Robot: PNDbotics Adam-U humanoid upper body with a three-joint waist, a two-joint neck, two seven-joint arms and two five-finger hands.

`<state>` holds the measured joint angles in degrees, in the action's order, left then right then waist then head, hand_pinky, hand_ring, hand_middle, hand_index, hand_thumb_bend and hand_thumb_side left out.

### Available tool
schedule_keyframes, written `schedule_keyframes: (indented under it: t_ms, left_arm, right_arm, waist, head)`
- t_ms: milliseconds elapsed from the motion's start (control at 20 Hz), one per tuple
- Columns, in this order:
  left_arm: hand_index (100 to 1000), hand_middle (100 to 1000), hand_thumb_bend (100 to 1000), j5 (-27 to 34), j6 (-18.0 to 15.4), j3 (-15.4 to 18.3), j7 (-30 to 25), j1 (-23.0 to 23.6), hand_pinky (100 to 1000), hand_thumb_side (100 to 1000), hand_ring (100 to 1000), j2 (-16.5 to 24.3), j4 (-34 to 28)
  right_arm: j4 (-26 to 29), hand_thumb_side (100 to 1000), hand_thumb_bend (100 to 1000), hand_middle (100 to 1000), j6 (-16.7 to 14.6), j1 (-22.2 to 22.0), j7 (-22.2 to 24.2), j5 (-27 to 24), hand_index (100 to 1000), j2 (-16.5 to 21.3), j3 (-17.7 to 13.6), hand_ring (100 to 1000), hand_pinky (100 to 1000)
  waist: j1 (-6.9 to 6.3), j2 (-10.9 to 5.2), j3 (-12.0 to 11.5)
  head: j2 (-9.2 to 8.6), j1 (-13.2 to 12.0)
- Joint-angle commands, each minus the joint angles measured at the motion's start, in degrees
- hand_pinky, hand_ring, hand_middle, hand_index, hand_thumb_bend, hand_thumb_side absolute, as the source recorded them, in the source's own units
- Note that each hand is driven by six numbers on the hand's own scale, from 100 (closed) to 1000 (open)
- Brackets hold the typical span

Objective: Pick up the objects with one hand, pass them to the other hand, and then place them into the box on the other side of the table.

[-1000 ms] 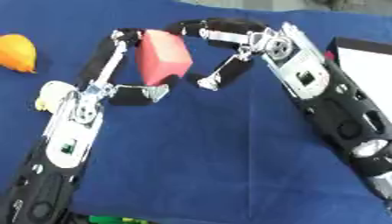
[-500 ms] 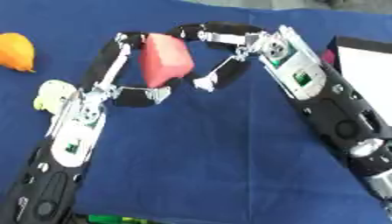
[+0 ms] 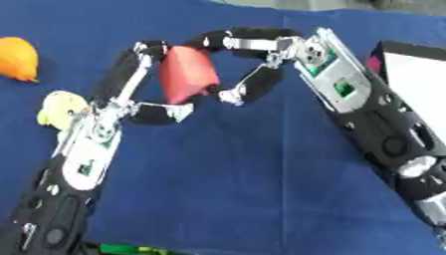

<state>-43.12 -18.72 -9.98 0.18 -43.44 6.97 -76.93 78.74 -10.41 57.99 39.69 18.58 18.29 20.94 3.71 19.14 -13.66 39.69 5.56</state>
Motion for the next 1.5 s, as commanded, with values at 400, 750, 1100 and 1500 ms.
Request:
schedule_keyframes:
  t_ms: [400, 750, 1100, 1500]
  left_arm:
    - [552, 448, 100, 4.0, -1.8, -0.5, 2.3, -2.1, 745, 311, 528, -0.9, -0.4]
    - [554, 448, 100, 7.6, -2.8, -0.7, 5.4, -2.5, 748, 357, 527, -1.0, -0.6]
    - [569, 459, 100, 7.6, -2.3, -0.7, 5.8, -2.4, 756, 320, 538, -1.2, 0.1]
    - [671, 525, 100, 7.0, 0.8, -0.8, 4.5, -2.3, 793, 175, 599, -1.2, 1.1]
  right_arm:
    - [-0.8, 174, 116, 1000, -1.6, 1.1, 0.4, 1.7, 1000, -0.3, -0.6, 1000, 1000]
    - [-1.9, 163, 104, 1000, -2.3, 0.8, -0.5, 3.6, 1000, -0.5, -0.6, 1000, 1000]
    - [0.0, 120, 100, 828, 2.1, 0.3, -5.3, -2.8, 945, 0.3, -0.9, 1000, 1000]
    - [2.0, 100, 111, 774, 6.4, 0.2, -7.7, -7.4, 840, 1.1, -0.7, 1000, 960]
  waist:
    - [-0.18, -0.91, -0.2]
    - [-0.17, -0.97, -0.3]
    - [-0.10, -0.90, -0.3]
    - [-0.25, -0.96, -0.2]
  head:
    - [0.15, 0.5]
    - [0.11, 0.5]
    - [0.31, 0.5]
    - [0.45, 0.7]
